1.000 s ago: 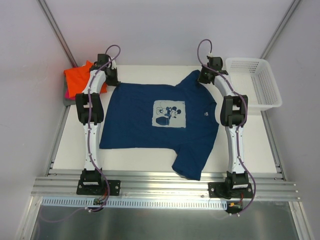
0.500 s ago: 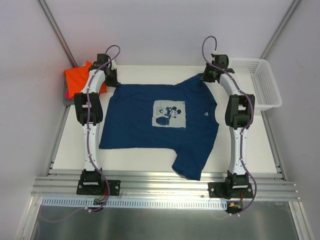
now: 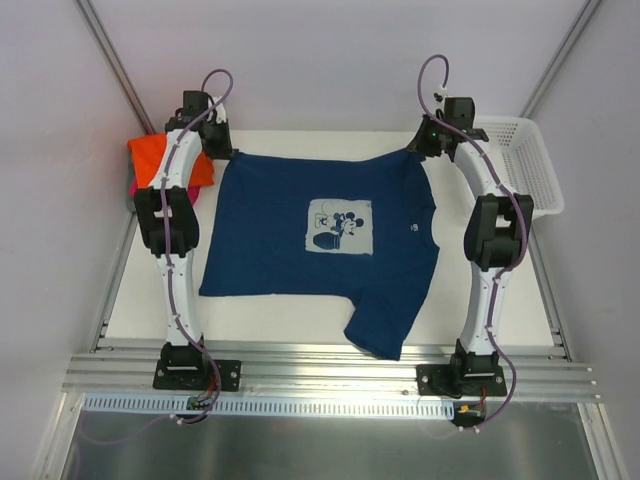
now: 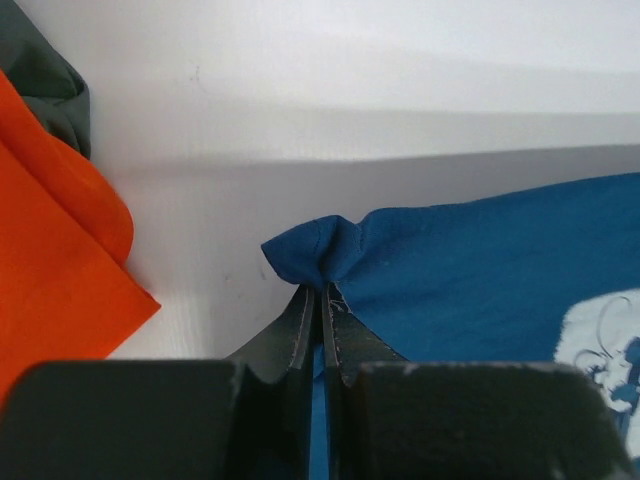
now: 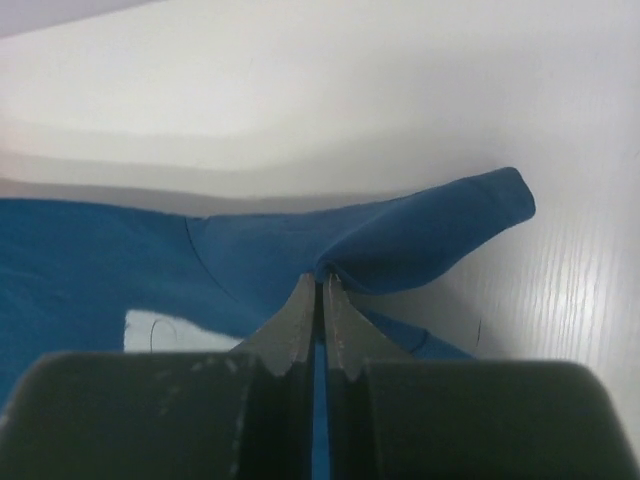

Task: Fold and stack the t-shirts
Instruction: Grap the side of the flattened tshirt furthest away from the robot with both arms, then fold the flattened tshirt in 1/3 of the way

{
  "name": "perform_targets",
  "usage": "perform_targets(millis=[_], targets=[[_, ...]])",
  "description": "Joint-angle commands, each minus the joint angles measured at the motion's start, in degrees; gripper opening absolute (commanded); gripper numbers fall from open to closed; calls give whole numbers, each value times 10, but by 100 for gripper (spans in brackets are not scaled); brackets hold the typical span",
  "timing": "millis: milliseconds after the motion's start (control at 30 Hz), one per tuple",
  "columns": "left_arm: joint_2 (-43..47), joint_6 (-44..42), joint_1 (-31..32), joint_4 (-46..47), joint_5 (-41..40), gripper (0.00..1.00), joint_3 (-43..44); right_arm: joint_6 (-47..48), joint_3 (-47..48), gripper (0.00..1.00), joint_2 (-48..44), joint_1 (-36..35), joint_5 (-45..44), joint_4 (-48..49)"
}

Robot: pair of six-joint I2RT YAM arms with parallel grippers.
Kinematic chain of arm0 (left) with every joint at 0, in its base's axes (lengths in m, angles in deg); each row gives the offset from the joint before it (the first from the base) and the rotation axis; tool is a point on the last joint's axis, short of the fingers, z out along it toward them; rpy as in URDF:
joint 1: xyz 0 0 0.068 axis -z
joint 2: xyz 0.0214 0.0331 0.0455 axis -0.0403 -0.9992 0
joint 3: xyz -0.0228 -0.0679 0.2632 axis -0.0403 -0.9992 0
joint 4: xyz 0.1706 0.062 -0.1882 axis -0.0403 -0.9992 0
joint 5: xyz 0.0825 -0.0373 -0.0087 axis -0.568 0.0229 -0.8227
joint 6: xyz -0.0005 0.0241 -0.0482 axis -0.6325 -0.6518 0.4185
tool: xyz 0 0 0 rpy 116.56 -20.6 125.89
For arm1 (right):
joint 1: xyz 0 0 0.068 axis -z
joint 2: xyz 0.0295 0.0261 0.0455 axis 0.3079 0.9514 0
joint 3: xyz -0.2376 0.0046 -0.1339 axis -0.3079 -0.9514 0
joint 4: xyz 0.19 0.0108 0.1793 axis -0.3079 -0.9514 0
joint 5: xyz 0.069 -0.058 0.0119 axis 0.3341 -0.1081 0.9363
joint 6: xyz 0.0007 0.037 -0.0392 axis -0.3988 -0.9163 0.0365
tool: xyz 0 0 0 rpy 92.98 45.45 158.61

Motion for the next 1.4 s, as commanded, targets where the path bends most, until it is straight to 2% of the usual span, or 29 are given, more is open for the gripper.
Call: perform_targets(millis=[0,600,1000,1367], targets=[[73,13,-1,-9,15,0,-21,-3,-34,1,-71,-1,23,-11],[190,19,-18,-32,40,0,-203,-7,-224,1,-234,-4,51,-62],[226,23,-28,-33,31,0,-261,-10,-312,1,-265,-13,62,-82],[238,24,-29,-36,33,0,-320,-11,-350,1,-282,-23,68,-87]])
